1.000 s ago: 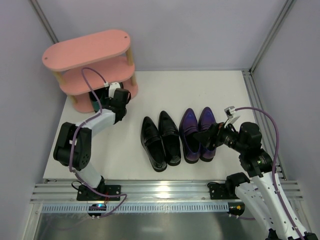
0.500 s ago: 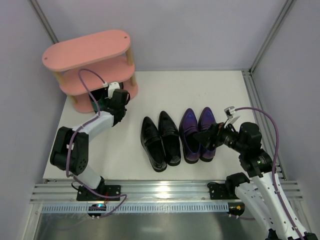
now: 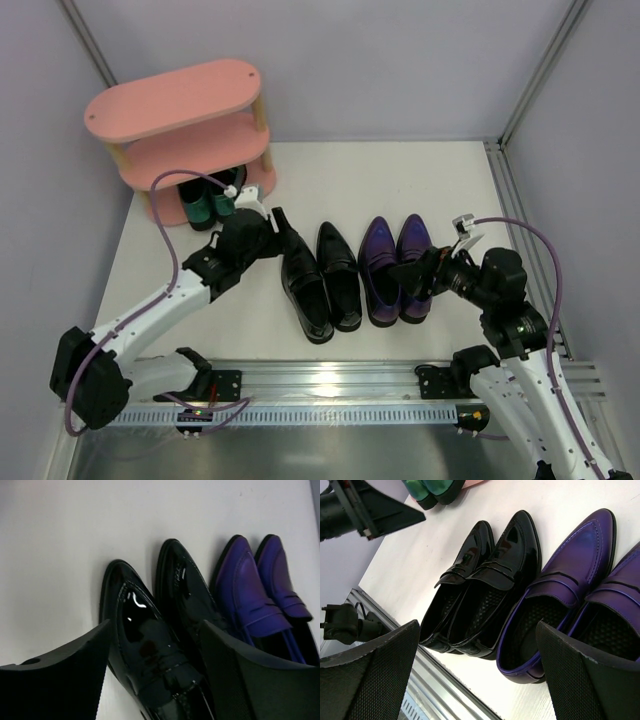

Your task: Place and organize the shoes onto the shoe shelf

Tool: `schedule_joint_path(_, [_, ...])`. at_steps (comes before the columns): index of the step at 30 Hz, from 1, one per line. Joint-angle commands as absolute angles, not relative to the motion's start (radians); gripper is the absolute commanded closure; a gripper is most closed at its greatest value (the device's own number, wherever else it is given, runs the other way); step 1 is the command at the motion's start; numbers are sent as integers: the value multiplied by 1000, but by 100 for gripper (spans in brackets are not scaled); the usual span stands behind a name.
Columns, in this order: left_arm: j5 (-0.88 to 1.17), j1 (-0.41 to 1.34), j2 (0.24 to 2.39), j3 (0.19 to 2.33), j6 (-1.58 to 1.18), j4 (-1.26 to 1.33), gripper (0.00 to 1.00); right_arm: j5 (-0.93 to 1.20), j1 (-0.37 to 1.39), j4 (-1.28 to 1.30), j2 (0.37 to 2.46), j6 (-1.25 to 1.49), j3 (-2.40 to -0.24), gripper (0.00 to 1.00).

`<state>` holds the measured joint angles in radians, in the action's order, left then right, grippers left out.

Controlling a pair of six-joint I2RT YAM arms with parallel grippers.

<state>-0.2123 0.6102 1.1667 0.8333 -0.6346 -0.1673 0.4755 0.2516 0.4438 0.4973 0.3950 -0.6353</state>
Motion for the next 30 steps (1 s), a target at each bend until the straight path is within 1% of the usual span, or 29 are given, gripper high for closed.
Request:
schedule_joint_path(1, [-124, 629, 1085, 816, -709, -209, 27, 440, 255, 443, 486, 394, -652, 3])
schedule_joint_path(4, [-103, 634, 1002, 802, -725, -236, 19, 413, 255, 457, 483, 396, -661, 3])
schedule_joint_path(5, [-92, 634, 979, 795, -748, -233, 1, 407, 256, 463, 480, 397, -666, 3])
schedule_joint_path(9, [-11, 637, 858, 735, -842, -200, 0, 359, 256, 502, 480, 396, -693, 3])
schedule_joint_path(10, [47, 640, 845, 706, -859, -178, 0, 350, 256, 511, 477, 394, -698, 3])
schedule_joint_path(12, [104, 647, 838, 690, -900, -164, 0, 322, 255, 537, 468, 400, -709, 3])
schedule_joint_path(13, [164, 676, 850, 686, -903, -143, 0, 290, 256, 557, 463, 405, -713, 2])
schedule_joint_path(15, [160, 737, 873, 695, -902, -138, 0, 240, 256, 580, 454, 422, -725, 3])
schedule_joint_path(16, [106, 788, 902, 706, -896, -144, 0, 176, 256, 595, 456, 428, -730, 3])
schedule_joint_path(17, [59, 883, 926, 742, -891, -170, 0, 146, 256, 626, 456, 440, -742, 3])
schedule_joint_path(20, [-116, 1033, 1044, 839, -897, -286, 1, 46, 256, 692, 468, 463, -771, 3])
schedule_joint_path(22, [-179, 1074, 1113, 874, -939, -328, 0, 8, 256, 727, 480, 472, -784, 3])
schedule_joint_path(23, [-255, 1094, 1174, 909, -957, -360, 0, -30, 256, 736, 482, 476, -791, 3])
schedule_joint_path(25, [-362, 1143, 1236, 946, -1018, -484, 0, -38, 255, 753, 488, 474, -796, 3])
schedule_joint_path(26, [-465, 1161, 1276, 972, -1041, -520, 0, -40, 256, 756, 486, 471, -801, 3])
schedule_joint_path(27, [-501, 1190, 1288, 980, -1064, -569, 0, -40, 256, 758, 485, 466, -801, 3])
schedule_joint_path(30, [-602, 1201, 1342, 1000, -1149, -642, 0, -37, 256, 756, 477, 459, -796, 3])
